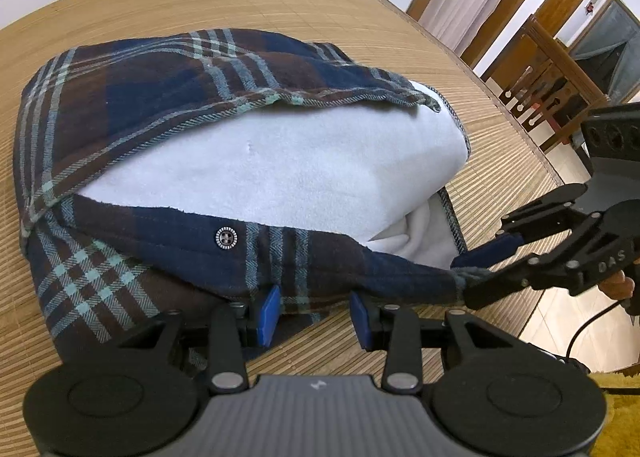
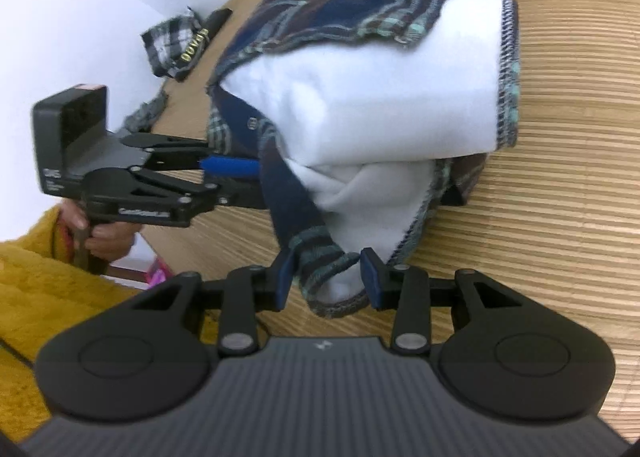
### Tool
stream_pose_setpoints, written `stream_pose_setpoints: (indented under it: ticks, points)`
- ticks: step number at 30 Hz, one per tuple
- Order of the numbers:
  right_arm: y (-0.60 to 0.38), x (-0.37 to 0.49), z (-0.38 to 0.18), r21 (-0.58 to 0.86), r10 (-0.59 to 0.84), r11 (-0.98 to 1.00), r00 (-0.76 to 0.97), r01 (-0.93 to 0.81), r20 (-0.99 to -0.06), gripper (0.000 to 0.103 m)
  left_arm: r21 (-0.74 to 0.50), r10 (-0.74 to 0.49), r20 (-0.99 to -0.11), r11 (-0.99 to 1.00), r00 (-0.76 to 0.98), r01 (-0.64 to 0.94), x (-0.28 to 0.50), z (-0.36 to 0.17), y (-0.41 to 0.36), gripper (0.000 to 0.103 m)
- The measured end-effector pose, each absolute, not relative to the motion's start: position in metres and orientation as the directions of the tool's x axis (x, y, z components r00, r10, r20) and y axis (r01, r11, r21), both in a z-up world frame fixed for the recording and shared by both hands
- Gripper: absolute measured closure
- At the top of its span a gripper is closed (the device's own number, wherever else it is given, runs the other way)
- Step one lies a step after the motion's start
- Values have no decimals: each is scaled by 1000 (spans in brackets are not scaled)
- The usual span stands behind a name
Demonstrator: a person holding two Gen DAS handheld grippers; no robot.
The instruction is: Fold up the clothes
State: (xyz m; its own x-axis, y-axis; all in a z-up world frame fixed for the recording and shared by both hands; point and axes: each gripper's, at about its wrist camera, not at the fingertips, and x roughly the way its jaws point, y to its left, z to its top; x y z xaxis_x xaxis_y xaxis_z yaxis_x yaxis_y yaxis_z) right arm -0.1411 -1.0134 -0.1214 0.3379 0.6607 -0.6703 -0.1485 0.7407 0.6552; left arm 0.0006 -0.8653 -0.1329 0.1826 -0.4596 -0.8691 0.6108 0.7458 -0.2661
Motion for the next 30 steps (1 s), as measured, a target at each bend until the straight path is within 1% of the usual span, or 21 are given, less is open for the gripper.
stream_pose_setpoints:
  ticks: [3,9,12,17,23,24,25,26,28,30]
  points:
    - [-1012,-144,-119,676,681,720,344,-157,-646,63,-266,-459,-870,746,182,611,1,-133,-866,63]
    - [-1016,-150,-125,660,656,742,331,-117,-678,63,-272,-462,-869,745,178,609,0,-134,-867,63]
    - [-1018,-150,-129,693,681,713,340,-106,-648,62,-273,-459,-872,745,171,609,0,-135,-868,63]
    - [-1007,-138,-130,729,722,668,365,-148,-587,62,-271,-453,-876,744,163,611,-2,-137,-872,63]
    - [-1002,-126,-133,755,734,641,398,-138,-550,63,-275,-455,-876,745,162,608,-3,-135,-870,63]
    - [-1002,-127,-130,749,725,647,417,-141,-548,70,-276,-457,-874,747,166,605,-4,-132,-870,63]
    - [-1002,-129,-125,737,714,658,440,-155,-545,89,-275,-461,-870,749,175,603,-4,-128,-868,64]
    - [-1000,-131,-115,708,695,682,465,-183,-549,91,-274,-467,-864,751,189,600,-5,-123,-867,64]
    - [-996,-136,-92,629,647,738,525,-246,-553,91,-277,-501,-831,750,242,600,-7,-103,-861,64]
    - [-998,-138,-67,570,610,768,601,-291,-517,92,-270,-534,-789,745,304,610,-7,-80,-854,62]
